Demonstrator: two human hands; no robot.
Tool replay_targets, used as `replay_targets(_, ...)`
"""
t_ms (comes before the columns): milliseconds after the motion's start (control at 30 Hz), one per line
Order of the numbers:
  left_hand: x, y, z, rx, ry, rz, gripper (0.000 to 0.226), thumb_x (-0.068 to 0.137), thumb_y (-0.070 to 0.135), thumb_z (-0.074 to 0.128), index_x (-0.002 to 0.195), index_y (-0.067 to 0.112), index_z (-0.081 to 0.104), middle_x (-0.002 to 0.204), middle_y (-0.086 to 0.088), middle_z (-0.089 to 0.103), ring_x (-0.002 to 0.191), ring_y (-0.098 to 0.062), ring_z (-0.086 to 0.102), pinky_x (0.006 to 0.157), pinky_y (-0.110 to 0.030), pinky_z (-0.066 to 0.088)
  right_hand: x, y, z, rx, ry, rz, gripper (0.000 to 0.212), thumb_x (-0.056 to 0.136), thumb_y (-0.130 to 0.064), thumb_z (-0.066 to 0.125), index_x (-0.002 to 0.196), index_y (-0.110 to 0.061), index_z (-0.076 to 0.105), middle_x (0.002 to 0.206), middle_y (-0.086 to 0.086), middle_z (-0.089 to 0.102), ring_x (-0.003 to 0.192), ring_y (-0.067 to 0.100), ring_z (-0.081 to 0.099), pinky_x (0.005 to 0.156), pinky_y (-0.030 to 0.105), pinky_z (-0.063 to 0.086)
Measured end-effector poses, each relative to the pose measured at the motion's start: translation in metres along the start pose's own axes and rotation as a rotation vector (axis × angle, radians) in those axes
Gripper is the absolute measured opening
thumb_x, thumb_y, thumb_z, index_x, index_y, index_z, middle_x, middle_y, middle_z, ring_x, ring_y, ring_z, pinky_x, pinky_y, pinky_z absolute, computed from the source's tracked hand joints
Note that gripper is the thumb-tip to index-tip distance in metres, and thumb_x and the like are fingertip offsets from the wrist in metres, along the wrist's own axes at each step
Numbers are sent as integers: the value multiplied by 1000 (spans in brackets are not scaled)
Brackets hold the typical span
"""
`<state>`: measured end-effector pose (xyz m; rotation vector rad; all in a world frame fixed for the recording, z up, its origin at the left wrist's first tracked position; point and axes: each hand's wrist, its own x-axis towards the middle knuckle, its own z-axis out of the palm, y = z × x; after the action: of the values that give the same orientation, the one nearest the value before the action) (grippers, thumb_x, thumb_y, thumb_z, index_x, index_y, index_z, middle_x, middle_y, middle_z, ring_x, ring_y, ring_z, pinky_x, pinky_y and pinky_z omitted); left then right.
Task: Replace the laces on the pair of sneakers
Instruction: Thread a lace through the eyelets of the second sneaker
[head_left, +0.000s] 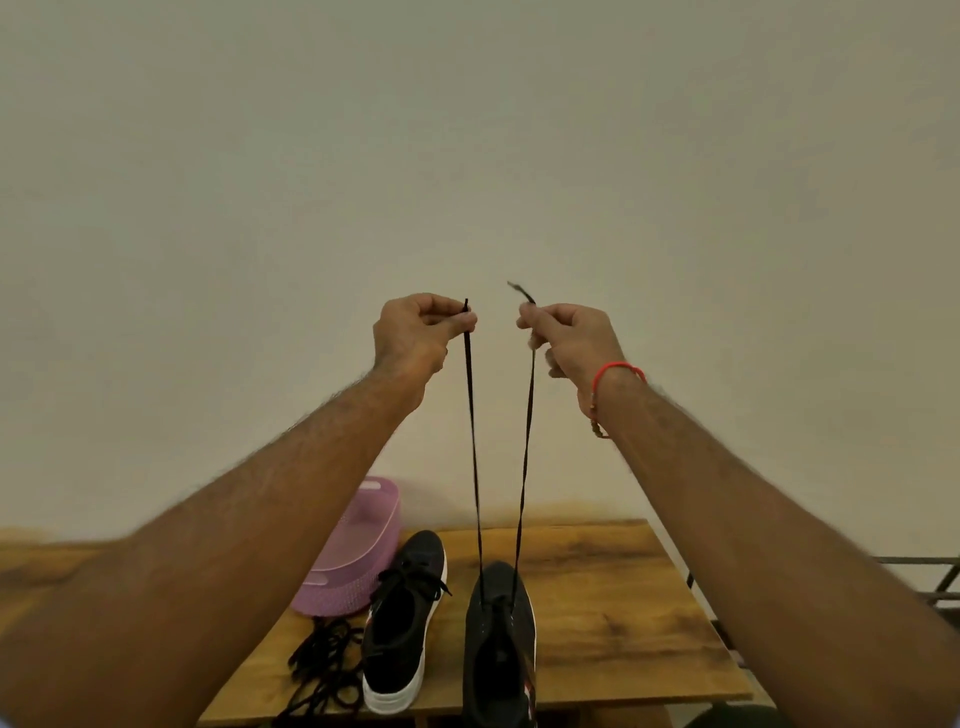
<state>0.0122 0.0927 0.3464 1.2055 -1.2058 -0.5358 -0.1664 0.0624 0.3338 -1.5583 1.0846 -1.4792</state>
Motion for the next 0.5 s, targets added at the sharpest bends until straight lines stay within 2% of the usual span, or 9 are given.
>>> replay_targets(100,5,2,5,-11,6,13,12,88,25,79,98,18,76,86,6,77,51,6,57,56,-19,43,8,-3,6,60,55,-12,21,94,-38,64,88,-21,76,82,-15,63,75,4,54,64,25,46)
replay_targets(267,12,6,15,-56,34,4,12,86,28,81,96,25,75,91,10,72,76,-3,60,70,-22,48,18,-11,15,160,44,-77,15,96,-24,64,103,-14,72,76,-2,73,64,12,65,71,33,57)
replay_targets(400,16,6,21,-78,47,0,9,86,29,81,89,29,73,90,11,72,78,-2,61,75,-25,50,20,-10,25,83,16,-96,15,96,-26,63,99,-14,72,66,1,70,58,15,65,77,42,59)
replay_targets(500,19,8,22,-93,76,24,8,87,28,80,88,30,72,88,12,72,75,0,61,74,-23,49,18,-3,32,34,23,-115,20,96,-29,62,96,-14,75,76,1,70,65,14,67,79,41,60)
